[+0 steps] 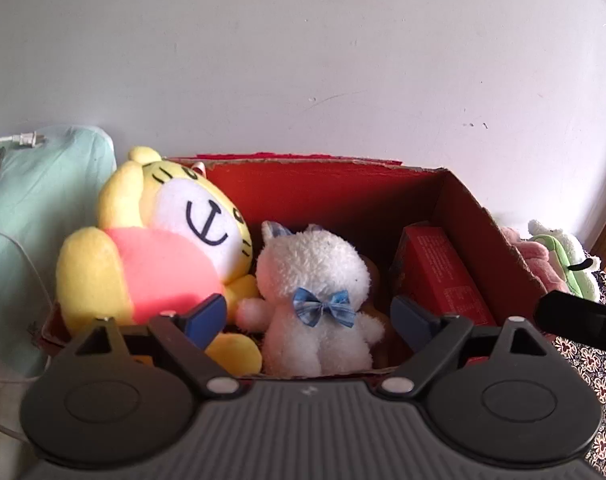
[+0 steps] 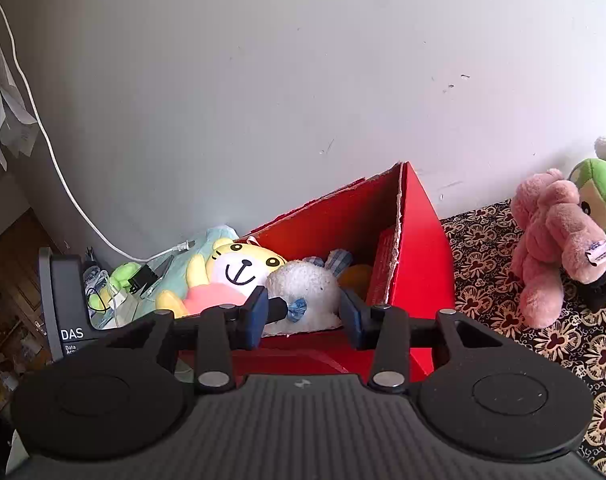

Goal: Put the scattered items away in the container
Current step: 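Move both grippers toward the pink and green plush toys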

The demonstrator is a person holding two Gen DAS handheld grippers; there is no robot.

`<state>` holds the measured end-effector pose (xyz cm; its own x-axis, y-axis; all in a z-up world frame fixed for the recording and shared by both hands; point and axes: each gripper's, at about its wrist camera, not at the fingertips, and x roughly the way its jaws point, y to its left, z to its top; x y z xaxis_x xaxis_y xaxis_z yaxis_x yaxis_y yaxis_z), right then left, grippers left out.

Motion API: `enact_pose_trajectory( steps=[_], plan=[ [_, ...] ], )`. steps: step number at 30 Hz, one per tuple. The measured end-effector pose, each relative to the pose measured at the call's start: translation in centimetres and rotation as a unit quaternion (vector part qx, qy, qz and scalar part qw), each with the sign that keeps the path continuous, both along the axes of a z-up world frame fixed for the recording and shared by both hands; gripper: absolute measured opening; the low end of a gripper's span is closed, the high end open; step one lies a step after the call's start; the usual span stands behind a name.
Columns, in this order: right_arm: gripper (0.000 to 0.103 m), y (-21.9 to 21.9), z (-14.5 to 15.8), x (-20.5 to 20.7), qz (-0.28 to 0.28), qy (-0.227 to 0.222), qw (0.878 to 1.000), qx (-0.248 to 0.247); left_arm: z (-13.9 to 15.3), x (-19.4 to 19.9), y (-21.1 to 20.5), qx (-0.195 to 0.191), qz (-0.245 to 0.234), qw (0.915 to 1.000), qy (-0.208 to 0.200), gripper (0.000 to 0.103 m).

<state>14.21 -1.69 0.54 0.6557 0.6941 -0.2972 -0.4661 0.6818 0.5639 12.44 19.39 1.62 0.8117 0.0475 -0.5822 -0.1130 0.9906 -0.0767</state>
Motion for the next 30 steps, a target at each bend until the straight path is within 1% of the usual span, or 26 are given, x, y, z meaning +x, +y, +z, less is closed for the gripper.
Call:
enact_pose_trajectory(
  steps=[2,4,9,12,14,16,18,20,22,24,26,28,30],
  plan=[
    [0.043,-0.5,0.1,-0.3,-0.002,-0.003,1.0,0.0,0.4,-0.1,-0.7,0.007,0.005,1.0,0.0,0.098],
    [0.043,-1.0,0.1,-0.5,-0.002,0.001,1.0,0.001,0.7,-0.1,-1.3,0.013,0.009,0.9999,0.002,0.098],
    [0.043,-2.7,-0.4,-1.2,-0.017,0.014,1.0,0.018,1.5,-0.5,-3.5,0.035,0.015,0.9993,-0.007,0.098],
    [0.044,-4.2,-0.7,-2.0,-0.04,0.009,0.999,0.031,1.6,-0.6,-4.4,0.034,0.015,0.9993,0.0,0.099],
    [0.044,-5.1,-0.7,-2.4,-0.054,-0.001,0.998,0.025,1.5,-0.7,-5.0,0.027,0.008,0.9996,0.003,0.098],
    [0.044,-6.0,-0.8,-2.6,-0.069,-0.006,0.997,0.025,1.6,-0.8,-5.8,0.016,-0.009,0.9998,-0.001,0.096],
    [0.044,-7.1,-1.2,-2.8,-0.091,-0.006,0.995,0.04,2.1,-1.1,-6.7,0.014,-0.03,0.9994,-0.013,0.089],
    [0.045,-8.7,-1.9,-2.8,-0.113,0.004,0.992,0.058,2.9,-1.5,-7.9,0.015,-0.051,0.9981,-0.033,0.089],
    [0.045,-9.9,-2.4,-2.4,-0.128,0.017,0.99,0.059,3.8,-1.8,-9.3,0.01,-0.075,0.9956,-0.055,0.089],
    [0.046,-11.1,-2.9,-2.1,-0.145,0.029,0.987,0.058,4.3,-1.7,-11.0,0.002,-0.103,0.9925,-0.065,0.089],
    [0.045,-12.1,-3.3,-1.9,-0.155,0.038,0.985,0.062,4.2,-1.4,-13.0,-0.003,-0.134,0.9885,-0.07,0.089],
    [0.045,-13.2,-3.7,-1.8,-0.166,0.044,0.983,0.061,3.7,-0.9,-15.1,-0.005,-0.162,0.9845,-0.066,0.088],
    [0.045,-14.2,-4.1,-1.7,-0.179,0.05,0.981,0.056,3.0,-0.4,-17.0,-0.012,-0.191,0.9799,-0.056,0.084]
  ],
)
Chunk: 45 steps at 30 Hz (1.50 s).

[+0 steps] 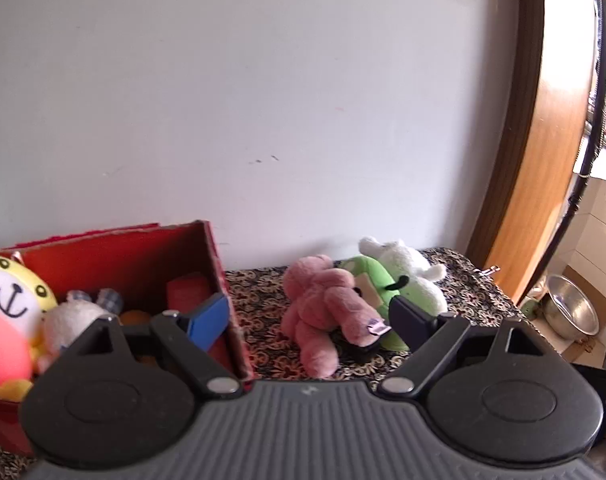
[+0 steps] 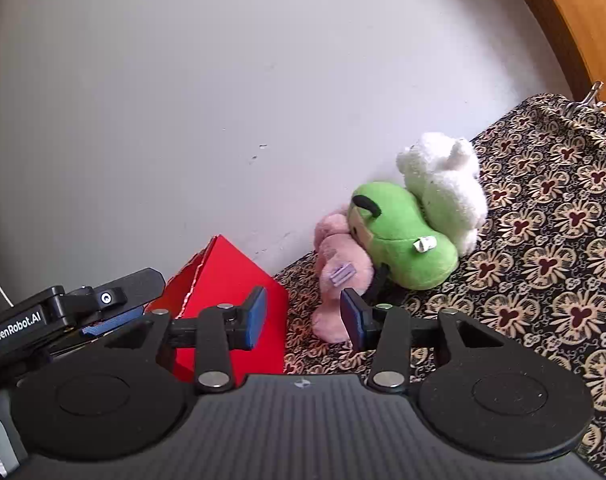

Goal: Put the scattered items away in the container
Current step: 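Move both grippers toward the pink and green plush toys, then close the right gripper on the white lamb plush while the left gripper clamps it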

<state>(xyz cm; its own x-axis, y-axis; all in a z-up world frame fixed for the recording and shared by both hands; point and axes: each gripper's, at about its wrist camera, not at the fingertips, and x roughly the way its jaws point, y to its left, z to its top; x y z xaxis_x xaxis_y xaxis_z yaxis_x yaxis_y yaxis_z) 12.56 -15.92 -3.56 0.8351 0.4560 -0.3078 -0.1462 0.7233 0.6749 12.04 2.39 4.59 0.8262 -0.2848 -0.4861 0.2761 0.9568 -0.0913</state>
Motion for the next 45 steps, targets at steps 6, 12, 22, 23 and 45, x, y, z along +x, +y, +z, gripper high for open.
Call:
enact_pose_trajectory(
  steps=[6,12,22,23,45],
  plan=[
    [0.044,-4.0,-1.3,0.1,-0.045,0.027,0.999,0.003,-2.3,1.6,-4.5,0.0,-0.062,0.9979,0.021,0.082],
    [0.044,-5.7,-1.9,1.1,-0.043,0.037,0.998,0.009,-5.2,3.9,-6.4,0.01,-0.053,0.9973,0.05,0.082],
    [0.044,-8.0,-2.0,4.9,-0.063,0.047,0.997,-0.01,-6.1,6.6,-6.3,-0.036,-0.068,0.9948,0.066,0.081],
    [0.044,-8.2,-2.0,5.3,-0.068,0.049,0.996,-0.012,-5.9,6.7,-6.8,-0.033,-0.078,0.9946,0.06,0.081],
    [0.019,-10.9,-2.7,7.0,-0.03,0.06,0.997,-0.025,-7.1,9.6,-9.8,-0.102,-0.201,0.967,0.119,0.068]
  ],
)
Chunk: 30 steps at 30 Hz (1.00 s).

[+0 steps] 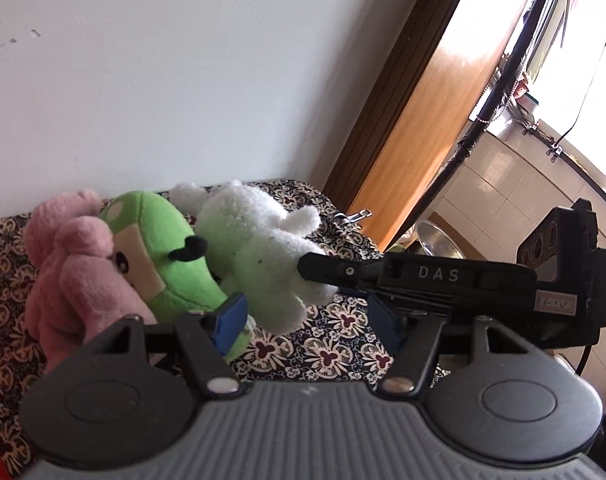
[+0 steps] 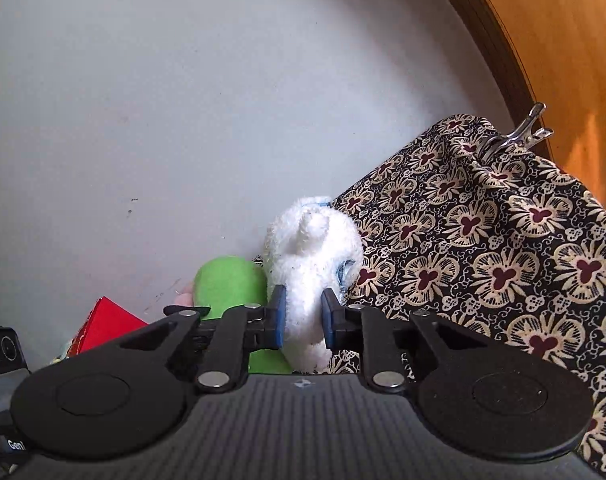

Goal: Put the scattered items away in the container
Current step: 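Close the right gripper on the white lamb plush while the left gripper clamps it, then lift the white lamb plush and carry it with both grippers to the red box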

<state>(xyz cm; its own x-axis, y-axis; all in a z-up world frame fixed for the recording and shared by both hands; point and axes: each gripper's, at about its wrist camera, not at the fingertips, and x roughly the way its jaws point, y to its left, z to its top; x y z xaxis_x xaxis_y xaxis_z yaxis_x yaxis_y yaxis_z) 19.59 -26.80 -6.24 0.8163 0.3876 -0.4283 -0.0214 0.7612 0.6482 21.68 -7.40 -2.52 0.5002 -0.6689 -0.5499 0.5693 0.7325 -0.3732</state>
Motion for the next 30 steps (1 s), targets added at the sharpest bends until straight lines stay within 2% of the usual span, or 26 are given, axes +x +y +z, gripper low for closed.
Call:
enact_pose_trajectory(
  steps=[3,8,12,15,18,21,23,26,30],
  plan=[
    [0.019,-0.7,1.2,-2.0,0.008,-0.013,0.999,-0.045,-0.3,-0.9,-0.5,-0.009,-0.026,0.9995,0.014,0.071],
    [0.019,-1.6,2.2,-5.8,0.039,-0.023,0.992,-0.115,-1.1,-3.3,-0.7,-0.011,-0.063,0.9975,0.031,0.072],
    [0.02,-1.2,1.9,-7.9,0.079,-0.033,0.987,-0.136,-1.4,-4.3,0.1,-0.024,-0.074,0.9958,0.047,0.072],
    [0.028,-0.7,1.4,-8.2,0.116,-0.046,0.987,-0.102,-1.4,-3.9,1.1,-0.044,-0.062,0.995,0.064,0.072],
    [0.03,-1.2,1.1,-7.7,0.115,-0.065,0.991,-0.018,-1.5,-3.3,2.5,-0.066,-0.039,0.994,0.079,0.075],
    [0.031,-3.1,0.0,-7.4,0.043,-0.057,0.994,0.086,-1.4,-2.7,2.8,-0.065,-0.025,0.9942,0.082,0.075],
    [0.031,-4.0,-1.4,-6.5,-0.017,-0.014,0.991,0.129,-1.6,-2.4,2.3,-0.057,-0.022,0.9947,0.083,0.075],
    [0.03,-3.5,-2.9,-5.5,-0.046,0.032,0.991,0.124,-2.1,-2.1,1.3,-0.031,-0.017,0.9965,0.076,0.076],
    [0.031,-1.4,-3.3,-5.1,-0.031,0.036,0.993,0.111,-3.2,-1.3,1.2,-0.023,-0.003,0.9957,0.089,0.076]
  ],
)
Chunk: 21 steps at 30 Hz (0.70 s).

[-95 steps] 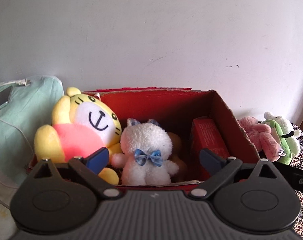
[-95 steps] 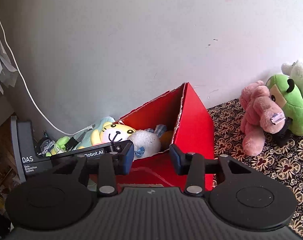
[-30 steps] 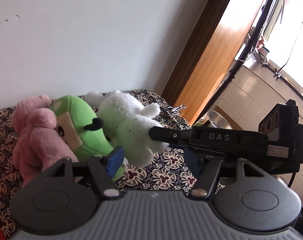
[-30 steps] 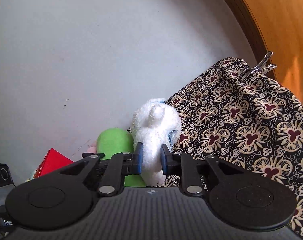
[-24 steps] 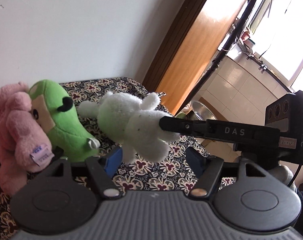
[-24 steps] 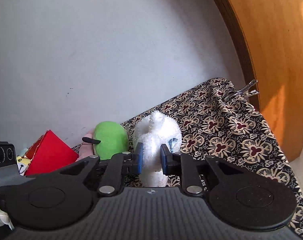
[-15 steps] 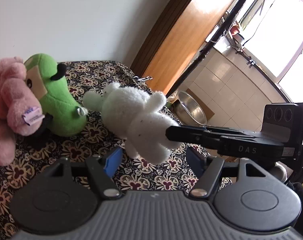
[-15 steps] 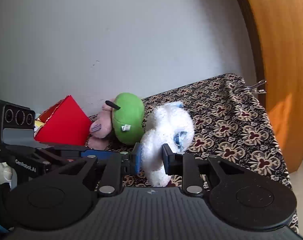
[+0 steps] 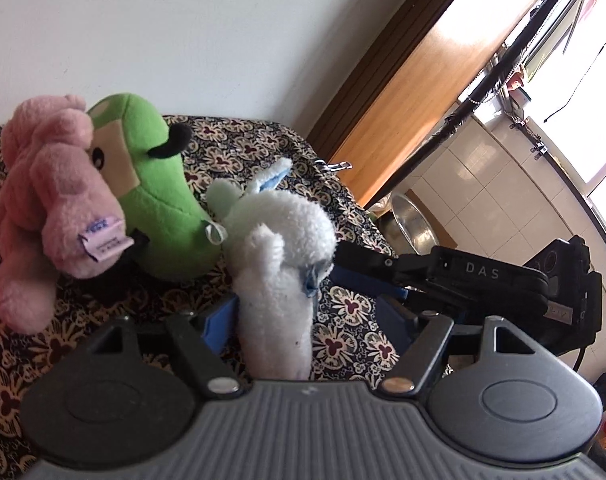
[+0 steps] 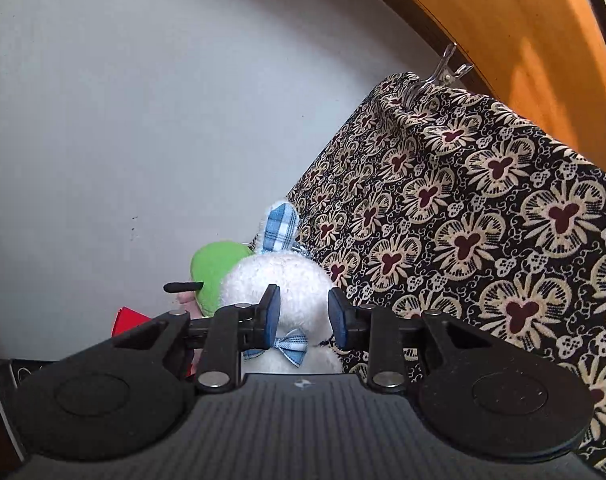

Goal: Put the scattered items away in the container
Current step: 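Lift the white lamb plush and carry it with both grippers to the red box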

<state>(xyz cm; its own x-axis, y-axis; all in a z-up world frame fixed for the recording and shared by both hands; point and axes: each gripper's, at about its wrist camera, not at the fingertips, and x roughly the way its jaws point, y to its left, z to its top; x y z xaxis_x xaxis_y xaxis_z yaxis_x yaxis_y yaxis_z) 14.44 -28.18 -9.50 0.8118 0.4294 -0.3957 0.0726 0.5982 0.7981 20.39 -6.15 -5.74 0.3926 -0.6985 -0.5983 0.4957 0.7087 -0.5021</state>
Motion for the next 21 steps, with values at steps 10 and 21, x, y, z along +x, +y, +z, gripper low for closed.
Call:
enact_pose_trajectory(
  steps=[10,21],
  plan=[
    [0.058,2.3,-1.5,2.4,0.024,0.015,0.999,0.041,-2.0,0.6,0.6,0.021,0.028,0.9993,0.015,0.052],
    [0.048,4.6,0.3,-0.1,0.063,-0.025,0.998,-0.006,0.9,-5.4,-1.0,0.064,0.007,0.9946,-0.081,0.047]
  ],
)
